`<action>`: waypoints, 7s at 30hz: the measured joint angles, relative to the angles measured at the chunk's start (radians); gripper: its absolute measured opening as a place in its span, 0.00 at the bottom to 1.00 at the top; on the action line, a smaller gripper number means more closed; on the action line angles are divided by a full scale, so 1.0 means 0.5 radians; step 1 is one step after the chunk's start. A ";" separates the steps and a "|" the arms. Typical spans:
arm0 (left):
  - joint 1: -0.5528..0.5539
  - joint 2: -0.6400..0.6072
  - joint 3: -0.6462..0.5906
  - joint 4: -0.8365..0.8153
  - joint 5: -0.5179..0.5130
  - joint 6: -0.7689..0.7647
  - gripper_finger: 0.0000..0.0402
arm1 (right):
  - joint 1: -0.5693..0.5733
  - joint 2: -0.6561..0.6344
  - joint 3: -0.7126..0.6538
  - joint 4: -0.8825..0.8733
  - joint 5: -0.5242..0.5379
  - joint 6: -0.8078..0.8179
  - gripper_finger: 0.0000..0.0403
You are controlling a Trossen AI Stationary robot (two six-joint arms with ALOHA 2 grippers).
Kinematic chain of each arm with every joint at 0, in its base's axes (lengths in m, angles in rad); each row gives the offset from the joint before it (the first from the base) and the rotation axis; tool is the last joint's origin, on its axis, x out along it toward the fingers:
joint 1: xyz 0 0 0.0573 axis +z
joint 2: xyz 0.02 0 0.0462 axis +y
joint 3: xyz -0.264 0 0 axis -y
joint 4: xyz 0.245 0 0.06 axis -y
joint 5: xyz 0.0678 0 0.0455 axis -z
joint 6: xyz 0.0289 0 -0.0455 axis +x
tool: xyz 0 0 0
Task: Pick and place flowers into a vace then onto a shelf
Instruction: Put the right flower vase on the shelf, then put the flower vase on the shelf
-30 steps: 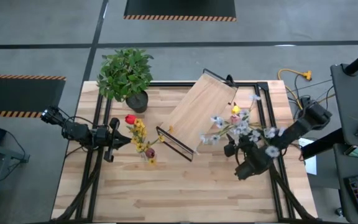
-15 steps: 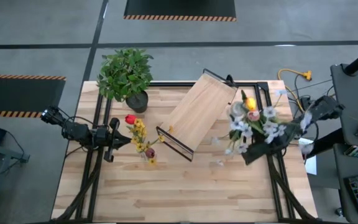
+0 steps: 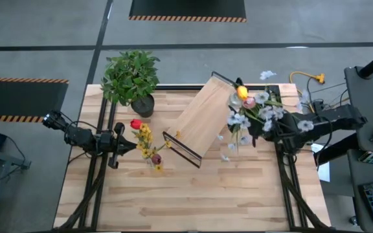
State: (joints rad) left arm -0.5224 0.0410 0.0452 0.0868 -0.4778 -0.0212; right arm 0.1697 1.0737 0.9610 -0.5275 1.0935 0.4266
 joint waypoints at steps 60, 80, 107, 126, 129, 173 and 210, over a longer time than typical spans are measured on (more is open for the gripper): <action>0.000 0.000 0.000 0.000 0.001 0.000 0.00 | -1.075 0.275 -0.433 1.069 -1.405 -0.651 0.84; 0.000 -0.001 0.000 0.001 0.000 0.000 0.00 | -0.494 -0.564 -0.916 0.881 -1.706 -0.427 0.81; 0.000 0.000 -0.002 -0.017 0.025 0.078 0.00 | 0.311 -1.109 -1.797 1.956 -1.770 -0.875 0.57; 0.000 0.000 -0.002 -0.019 0.021 0.180 0.00 | 0.306 -1.572 -1.900 1.670 -1.655 -1.126 0.03; 0.000 0.000 -0.003 -0.019 0.009 0.180 0.00 | 0.306 -1.690 -1.900 1.579 -1.620 -1.121 0.03; 0.000 1.101 0.111 -0.122 0.008 -0.713 0.69 | 0.306 -1.866 -1.900 1.524 -1.607 -1.123 0.03; 0.000 1.682 0.110 0.673 -0.165 -0.444 0.39 | 0.306 -1.866 -1.900 1.480 -1.607 -1.138 0.03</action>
State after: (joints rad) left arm -0.5223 0.8822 0.1004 0.4233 -0.5604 -0.2434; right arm 0.3225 0.1410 0.0109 0.2127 0.2901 -0.1425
